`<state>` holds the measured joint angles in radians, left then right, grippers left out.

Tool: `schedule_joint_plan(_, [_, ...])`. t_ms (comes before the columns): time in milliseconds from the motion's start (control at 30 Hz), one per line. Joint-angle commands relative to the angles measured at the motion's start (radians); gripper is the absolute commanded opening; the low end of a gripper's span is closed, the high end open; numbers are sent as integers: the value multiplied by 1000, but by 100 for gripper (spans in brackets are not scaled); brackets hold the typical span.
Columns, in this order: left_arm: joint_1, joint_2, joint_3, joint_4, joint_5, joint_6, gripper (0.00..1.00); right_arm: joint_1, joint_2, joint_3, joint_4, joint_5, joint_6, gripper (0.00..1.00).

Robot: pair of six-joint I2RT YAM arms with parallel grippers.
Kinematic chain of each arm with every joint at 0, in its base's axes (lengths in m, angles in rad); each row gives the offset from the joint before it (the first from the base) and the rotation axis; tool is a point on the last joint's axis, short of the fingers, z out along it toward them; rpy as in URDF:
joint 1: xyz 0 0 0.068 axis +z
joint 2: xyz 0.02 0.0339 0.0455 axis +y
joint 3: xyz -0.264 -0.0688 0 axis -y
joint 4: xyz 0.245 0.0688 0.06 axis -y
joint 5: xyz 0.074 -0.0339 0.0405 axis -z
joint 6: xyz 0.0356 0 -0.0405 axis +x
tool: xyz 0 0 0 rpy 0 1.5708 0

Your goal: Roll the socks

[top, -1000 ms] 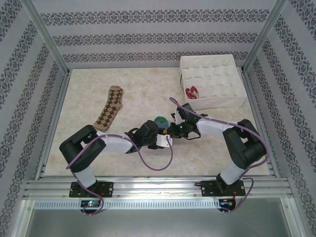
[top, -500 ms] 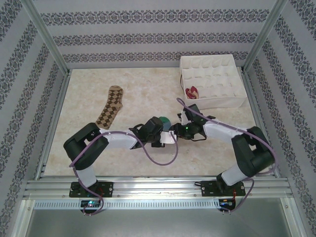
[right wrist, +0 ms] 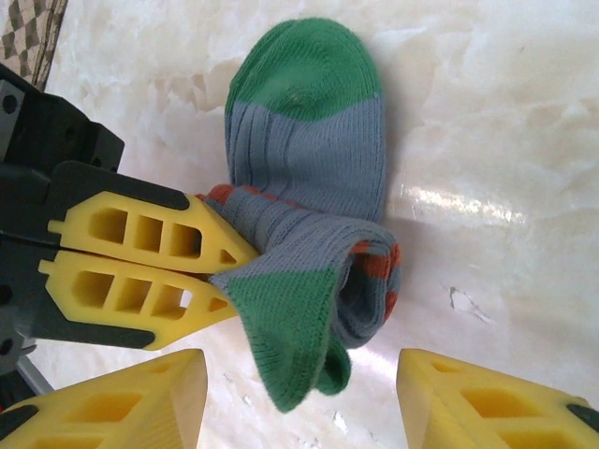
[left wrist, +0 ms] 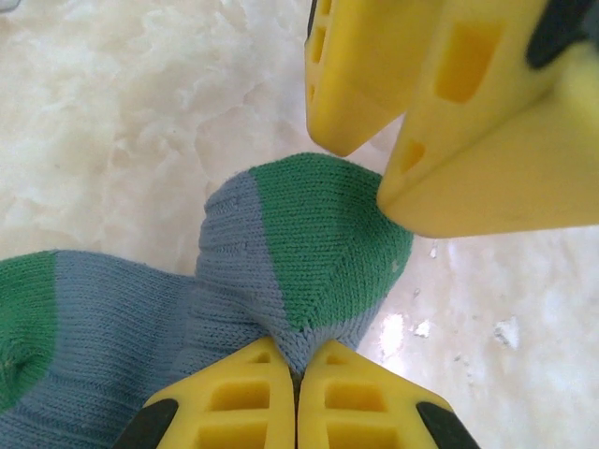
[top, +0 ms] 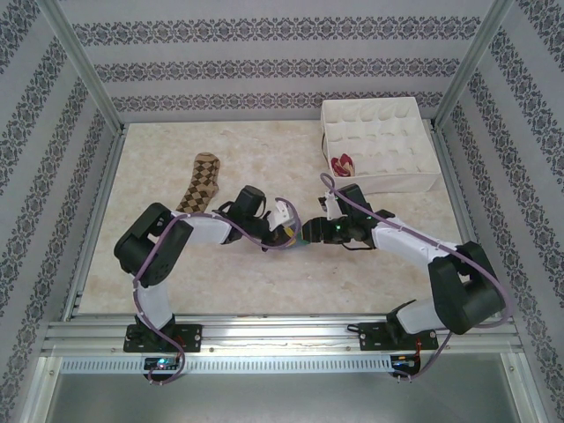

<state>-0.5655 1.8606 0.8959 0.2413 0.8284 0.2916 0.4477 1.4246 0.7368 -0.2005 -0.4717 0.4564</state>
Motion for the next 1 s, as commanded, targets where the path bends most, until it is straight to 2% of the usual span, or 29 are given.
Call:
schedule_joint_plan(0, [31, 69, -15, -21, 128, -172, 0, 6, 33, 13, 64, -5, -36, 56])
schedule_joint_plan(300, [87, 140, -42, 154, 185, -387, 1, 29, 146, 64, 114, -33, -94, 55])
schedule_joint_plan(467, [90, 148, -39, 152, 193, -381, 5, 38, 219, 90, 136, -50, -107, 41])
schedule_joint_plan(633, [90, 108, -44, 98, 144, -295, 15, 45, 263, 99, 131, -42, -103, 17])
schedule_joint_plan(700, [90, 67, -58, 80, 105, -241, 22, 46, 266, 102, 103, -25, -98, 11])
schedule_joint_plan(967, [61, -144, -138, 50, -122, 37, 40, 46, 303, 122, 2, -1, -73, 6])
